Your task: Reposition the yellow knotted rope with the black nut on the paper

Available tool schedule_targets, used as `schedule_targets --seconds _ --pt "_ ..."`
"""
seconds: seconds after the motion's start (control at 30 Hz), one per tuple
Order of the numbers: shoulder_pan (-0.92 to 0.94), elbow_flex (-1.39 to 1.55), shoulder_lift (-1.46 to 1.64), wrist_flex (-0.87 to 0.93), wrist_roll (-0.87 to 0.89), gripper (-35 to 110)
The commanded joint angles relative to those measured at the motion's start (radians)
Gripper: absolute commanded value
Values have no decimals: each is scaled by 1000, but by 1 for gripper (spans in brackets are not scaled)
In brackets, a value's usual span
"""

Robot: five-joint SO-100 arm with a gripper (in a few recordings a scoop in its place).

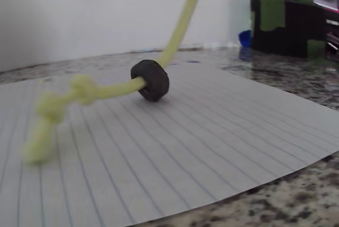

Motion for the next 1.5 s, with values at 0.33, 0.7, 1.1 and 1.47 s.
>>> schedule_targets --seconds 0.33,0.7,1.1,1.47 --pt "95 -12 515 123 -485 0" --pt "163 140 614 -32 -275 0" --pt "314 230 652 -52 -238 0" --pt "80 430 802 -48 -28 0"
